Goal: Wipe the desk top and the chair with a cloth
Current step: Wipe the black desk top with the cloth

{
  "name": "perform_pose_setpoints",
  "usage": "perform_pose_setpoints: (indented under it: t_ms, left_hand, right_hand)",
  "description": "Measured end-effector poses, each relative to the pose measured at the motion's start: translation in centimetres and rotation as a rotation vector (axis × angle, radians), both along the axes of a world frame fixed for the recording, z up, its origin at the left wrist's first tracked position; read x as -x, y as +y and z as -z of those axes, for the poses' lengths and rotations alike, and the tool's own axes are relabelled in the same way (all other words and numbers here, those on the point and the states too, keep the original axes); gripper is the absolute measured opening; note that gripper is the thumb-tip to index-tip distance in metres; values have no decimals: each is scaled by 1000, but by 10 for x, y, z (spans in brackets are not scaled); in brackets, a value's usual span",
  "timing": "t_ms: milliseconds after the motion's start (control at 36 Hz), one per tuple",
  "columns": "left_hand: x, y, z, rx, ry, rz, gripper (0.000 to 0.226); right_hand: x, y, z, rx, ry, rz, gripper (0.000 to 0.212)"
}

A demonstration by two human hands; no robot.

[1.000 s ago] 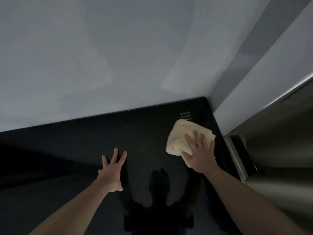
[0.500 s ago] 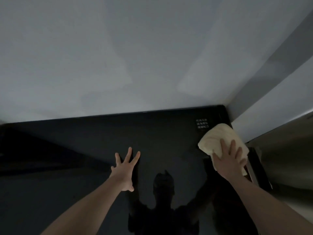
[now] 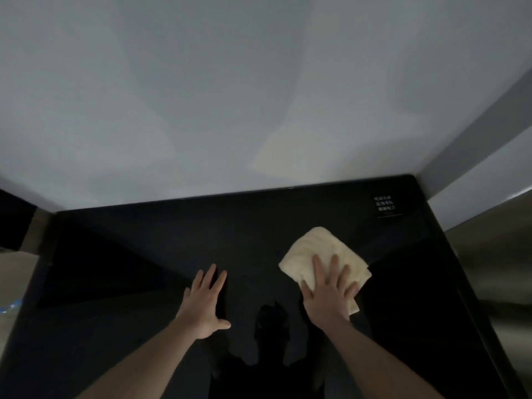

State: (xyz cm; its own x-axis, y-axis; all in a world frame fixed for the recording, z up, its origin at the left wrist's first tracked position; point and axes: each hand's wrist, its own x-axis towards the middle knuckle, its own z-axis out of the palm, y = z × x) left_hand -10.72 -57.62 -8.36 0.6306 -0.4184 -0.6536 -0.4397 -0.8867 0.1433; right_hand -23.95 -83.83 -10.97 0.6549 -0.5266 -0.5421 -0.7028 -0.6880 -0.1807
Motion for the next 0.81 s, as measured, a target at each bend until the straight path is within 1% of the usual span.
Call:
perform_pose_setpoints:
  t_ms: [83, 194, 278, 389, 528, 611, 806]
  left_hand:
    - [-16, 21, -5, -55, 34, 4, 132]
    - [-26, 22, -8, -49, 73, -31, 132]
    - [-25, 20, -4, -54, 83, -62, 133]
    - [-24, 16, 1, -47, 88, -101, 134]
    - [-26, 12, 6, -50, 106, -105, 138]
    - [-29, 14, 10, -41, 99, -114, 140]
    - [-32, 22, 9, -25, 85, -101, 141]
  right_hand:
    - [12, -20, -2, 0, 11, -29, 72]
    - [23, -59, -2, 27, 38, 10, 72]
    - [24, -92, -4, 11, 76, 69, 73]
    - [17, -129, -6, 9, 78, 193, 77]
    - [3, -165, -13, -1, 69, 348, 92]
    - [-14, -165, -10, 20, 52, 429, 95]
    - [-32, -123, -2, 79, 60, 434, 79]
